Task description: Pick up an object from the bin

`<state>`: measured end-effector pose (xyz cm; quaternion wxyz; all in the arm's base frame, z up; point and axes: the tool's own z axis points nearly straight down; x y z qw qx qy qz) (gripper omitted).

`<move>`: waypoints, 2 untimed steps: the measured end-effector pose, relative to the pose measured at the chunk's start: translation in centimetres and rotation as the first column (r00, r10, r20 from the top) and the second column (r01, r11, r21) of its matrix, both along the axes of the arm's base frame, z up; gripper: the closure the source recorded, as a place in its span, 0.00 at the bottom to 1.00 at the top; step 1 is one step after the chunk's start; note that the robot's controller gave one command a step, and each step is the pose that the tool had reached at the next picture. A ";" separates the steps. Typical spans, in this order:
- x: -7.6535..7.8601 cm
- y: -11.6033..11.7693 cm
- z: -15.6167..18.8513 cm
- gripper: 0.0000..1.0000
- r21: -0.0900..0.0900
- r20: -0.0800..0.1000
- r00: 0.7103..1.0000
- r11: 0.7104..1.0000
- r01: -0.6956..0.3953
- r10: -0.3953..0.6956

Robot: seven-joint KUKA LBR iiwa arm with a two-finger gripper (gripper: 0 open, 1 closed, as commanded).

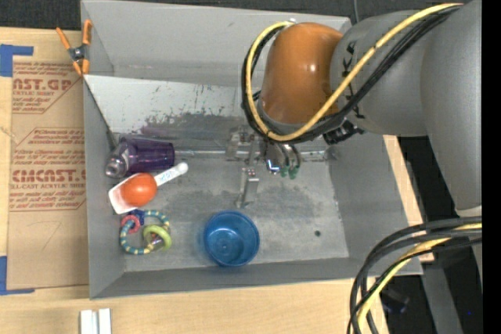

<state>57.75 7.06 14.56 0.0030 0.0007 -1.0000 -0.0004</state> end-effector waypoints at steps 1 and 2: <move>0.2 0.0 0.5 0.00 0.001 0.007 1.000 1.000 0.001 -0.001; -6.6 2.0 -7.7 0.00 0.001 -0.004 0.999 0.999 -0.050 0.050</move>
Offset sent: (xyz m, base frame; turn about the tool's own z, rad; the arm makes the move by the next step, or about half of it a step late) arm -0.0640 0.0192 -0.0756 -0.0489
